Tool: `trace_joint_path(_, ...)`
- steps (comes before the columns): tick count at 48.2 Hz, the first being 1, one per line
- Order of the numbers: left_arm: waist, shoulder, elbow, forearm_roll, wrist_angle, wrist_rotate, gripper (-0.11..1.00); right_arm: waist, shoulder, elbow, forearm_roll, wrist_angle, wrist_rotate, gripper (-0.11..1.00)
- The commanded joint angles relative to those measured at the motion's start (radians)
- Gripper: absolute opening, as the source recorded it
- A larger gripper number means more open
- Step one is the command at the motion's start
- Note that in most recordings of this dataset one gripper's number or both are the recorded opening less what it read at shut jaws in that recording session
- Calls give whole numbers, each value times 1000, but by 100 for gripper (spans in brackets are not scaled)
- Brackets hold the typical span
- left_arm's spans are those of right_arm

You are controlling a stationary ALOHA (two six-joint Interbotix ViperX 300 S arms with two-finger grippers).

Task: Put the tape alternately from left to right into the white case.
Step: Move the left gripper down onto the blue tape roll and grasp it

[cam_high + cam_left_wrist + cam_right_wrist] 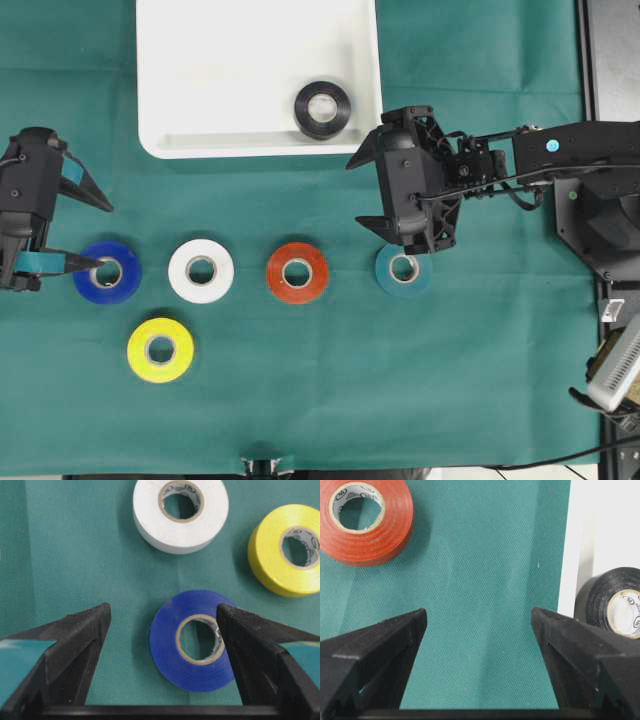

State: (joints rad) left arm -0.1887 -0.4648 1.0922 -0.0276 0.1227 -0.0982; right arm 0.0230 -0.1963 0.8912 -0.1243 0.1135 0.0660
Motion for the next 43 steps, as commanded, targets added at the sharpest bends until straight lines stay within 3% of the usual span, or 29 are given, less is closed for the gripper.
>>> trace_joint_path(1,-3,-3,-9,0,-5,-2,88,3,-18,-9,-2,-8,0,83)
trace_joint_path(43,-46,236,-11,0,-133,-2,88,5,-9,-9,-2,-6,0,83)
